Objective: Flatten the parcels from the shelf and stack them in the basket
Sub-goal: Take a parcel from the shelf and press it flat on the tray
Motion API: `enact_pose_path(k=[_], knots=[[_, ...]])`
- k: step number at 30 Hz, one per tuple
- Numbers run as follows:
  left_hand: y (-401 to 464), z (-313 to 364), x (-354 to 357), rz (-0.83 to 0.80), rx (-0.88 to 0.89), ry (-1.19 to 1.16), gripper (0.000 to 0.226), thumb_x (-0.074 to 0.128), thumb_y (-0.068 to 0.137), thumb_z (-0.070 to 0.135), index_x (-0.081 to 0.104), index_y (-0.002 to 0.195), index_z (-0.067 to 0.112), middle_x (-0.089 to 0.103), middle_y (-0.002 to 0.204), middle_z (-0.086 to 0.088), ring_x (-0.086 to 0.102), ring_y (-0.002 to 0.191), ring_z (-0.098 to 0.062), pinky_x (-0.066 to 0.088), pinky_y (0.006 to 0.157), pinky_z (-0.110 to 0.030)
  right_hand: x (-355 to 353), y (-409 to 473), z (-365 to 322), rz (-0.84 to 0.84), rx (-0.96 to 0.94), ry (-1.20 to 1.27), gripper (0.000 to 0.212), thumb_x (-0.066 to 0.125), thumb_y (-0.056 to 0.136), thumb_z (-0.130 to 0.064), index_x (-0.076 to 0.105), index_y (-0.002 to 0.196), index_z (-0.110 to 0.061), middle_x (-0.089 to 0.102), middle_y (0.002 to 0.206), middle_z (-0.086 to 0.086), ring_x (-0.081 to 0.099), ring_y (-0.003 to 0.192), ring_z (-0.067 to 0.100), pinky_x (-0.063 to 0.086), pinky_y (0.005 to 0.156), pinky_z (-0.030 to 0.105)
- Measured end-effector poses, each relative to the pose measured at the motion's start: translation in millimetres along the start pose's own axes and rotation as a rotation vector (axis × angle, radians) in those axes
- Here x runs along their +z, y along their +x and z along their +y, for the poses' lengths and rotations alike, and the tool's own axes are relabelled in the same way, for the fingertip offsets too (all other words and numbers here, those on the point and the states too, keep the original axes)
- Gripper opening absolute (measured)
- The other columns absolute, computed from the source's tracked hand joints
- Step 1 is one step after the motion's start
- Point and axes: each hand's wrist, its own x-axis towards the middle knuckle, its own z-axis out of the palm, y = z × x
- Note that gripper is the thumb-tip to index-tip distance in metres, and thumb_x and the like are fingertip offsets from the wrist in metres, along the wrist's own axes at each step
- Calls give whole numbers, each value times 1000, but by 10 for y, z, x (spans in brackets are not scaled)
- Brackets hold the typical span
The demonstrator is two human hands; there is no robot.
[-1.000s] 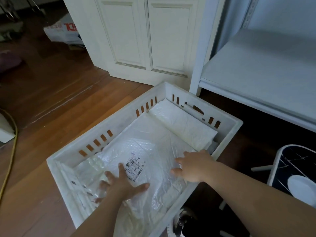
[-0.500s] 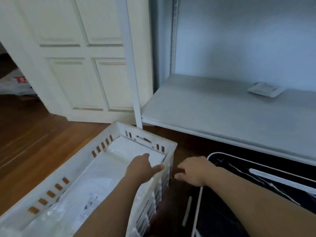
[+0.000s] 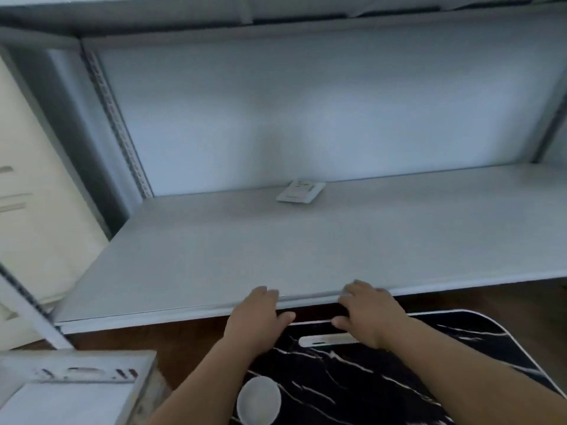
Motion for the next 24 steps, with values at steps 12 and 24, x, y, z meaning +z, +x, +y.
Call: enact_pose_path(k=[12,24], knots=[[1547,551,239,82,84,168,50,36,101,40,34,143,11,8,160,-8,28,139,-27,31,108,-39,-33,1099,654,104,39,105,53,24,101,-48,34,142,-17,32,148,7,26,138,24,31,108,43],[2995,701,75,237,-33,310,44,36,98,36,40,140,23,-3,160,-1,28,135,-30,37,99,-42,-190,1702,915,19,-10,66,64,45,88,-68,46,137,-28,46,136,3,40,131,25,39,101,45]])
